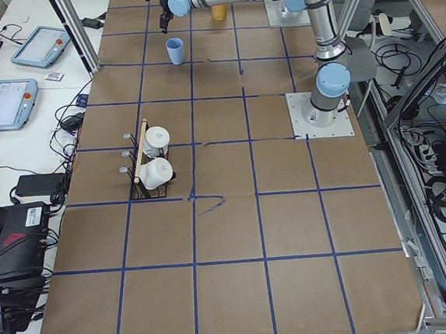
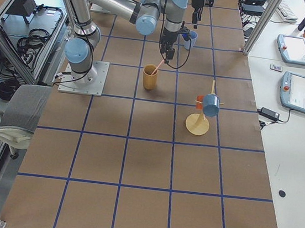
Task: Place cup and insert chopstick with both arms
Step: 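Grasp the pink chopstick with the right gripper while the left gripper withdraws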
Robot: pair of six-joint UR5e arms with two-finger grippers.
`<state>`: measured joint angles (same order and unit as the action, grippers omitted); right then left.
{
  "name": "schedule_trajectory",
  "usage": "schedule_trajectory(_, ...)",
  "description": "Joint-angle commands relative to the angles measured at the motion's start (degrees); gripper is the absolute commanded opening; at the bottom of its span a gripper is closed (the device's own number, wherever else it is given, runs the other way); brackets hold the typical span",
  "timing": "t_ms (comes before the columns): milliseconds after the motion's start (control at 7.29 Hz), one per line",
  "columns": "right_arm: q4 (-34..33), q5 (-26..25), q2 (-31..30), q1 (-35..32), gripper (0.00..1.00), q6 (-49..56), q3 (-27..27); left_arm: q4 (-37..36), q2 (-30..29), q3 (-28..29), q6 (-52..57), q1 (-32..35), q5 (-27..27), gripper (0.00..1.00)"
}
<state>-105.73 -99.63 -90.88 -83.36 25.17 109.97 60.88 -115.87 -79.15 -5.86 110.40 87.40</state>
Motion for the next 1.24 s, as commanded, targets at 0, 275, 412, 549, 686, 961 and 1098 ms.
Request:
schedule_trajectory(0, -0.35, -0.13, 0.09, 0.13, 0.35, 1.38, 0.15, 10.35, 8.77, -0.29, -0.03, -0.89, 0.31, 1.0)
schedule_trajectory(275, 0.09, -0.31, -0.09, 0.22, 0.19, 3.47, 0.15, 24.93, 15.55, -2.48, -0.73, -3.69, 1.97, 1.0)
schedule_trajectory(412, 0.52, -0.39, -0.09, 0.91, 0.13, 3.92, 0.15, 31.52, 18.89, -3.02, -0.21, -5.01, 1.89, 1.0)
schedule_trajectory(549, 0.53, -0.13, -0.26, 1.79, 0.09, 4.1, -0.02, 32.54, 20.93, -4.33, 0.32, -7.11, 1.98, 1.0)
schedule_trajectory(686, 0.79, -0.13, -1.05, 1.89, 0.04, 4.19, -0.81, 31.94, 23.56, -5.73, 3.37, -9.83, 1.63, 1.0)
schedule_trajectory(961, 7.53, 2.75, -3.51, 1.89, 0.04, 3.84, -8.24, 31.85, 26.21, -5.49, 10.51, -17.29, 0.66, 1.0)
schedule_trajectory(1098, 12.52, 4.77, -3.6, 1.8, 0.04, 3.75, -14.55, 31.85, 26.66, -5.66, 10.52, -18.19, 0.14, 1.0)
